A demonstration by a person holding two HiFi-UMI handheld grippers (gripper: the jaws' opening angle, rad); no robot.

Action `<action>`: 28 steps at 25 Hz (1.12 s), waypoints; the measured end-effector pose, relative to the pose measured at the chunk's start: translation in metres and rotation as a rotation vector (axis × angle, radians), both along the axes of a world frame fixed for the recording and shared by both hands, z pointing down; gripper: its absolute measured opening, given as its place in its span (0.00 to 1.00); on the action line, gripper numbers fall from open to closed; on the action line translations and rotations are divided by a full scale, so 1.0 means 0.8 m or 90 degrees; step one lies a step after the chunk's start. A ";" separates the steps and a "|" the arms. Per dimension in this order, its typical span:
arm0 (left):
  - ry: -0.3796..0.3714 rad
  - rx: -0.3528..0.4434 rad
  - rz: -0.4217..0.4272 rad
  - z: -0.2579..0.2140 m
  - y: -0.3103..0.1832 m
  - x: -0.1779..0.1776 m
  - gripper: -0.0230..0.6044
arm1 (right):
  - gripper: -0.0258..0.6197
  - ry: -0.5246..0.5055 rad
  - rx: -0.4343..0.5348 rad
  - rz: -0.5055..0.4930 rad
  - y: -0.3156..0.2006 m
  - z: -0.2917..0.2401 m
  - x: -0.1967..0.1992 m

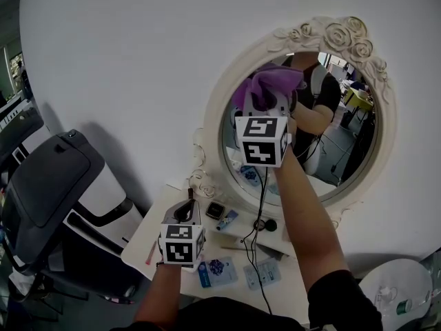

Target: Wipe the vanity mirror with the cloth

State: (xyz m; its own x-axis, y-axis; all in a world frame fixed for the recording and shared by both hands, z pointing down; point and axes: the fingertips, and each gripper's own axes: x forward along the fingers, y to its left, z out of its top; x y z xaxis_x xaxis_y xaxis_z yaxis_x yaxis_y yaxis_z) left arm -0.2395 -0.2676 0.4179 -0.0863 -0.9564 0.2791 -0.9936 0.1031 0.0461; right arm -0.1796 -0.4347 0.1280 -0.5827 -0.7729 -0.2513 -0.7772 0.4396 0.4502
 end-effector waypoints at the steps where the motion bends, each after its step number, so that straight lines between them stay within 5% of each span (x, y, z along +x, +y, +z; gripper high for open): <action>1: 0.000 -0.001 0.001 0.001 0.000 0.000 0.03 | 0.12 0.005 0.001 0.000 0.000 0.002 -0.001; 9: -0.004 0.004 0.020 -0.005 -0.008 0.017 0.03 | 0.13 0.003 -0.008 -0.010 0.020 0.007 0.033; 14: -0.011 -0.001 0.056 -0.007 -0.023 0.046 0.03 | 0.13 -0.097 -0.055 0.025 0.013 0.015 0.137; 22: -0.018 -0.006 0.155 -0.007 -0.057 0.132 0.03 | 0.13 -0.135 -0.059 0.159 0.002 0.024 0.286; 28: -0.024 -0.008 0.208 -0.005 -0.074 0.187 0.03 | 0.13 -0.198 -0.118 0.214 -0.017 0.048 0.382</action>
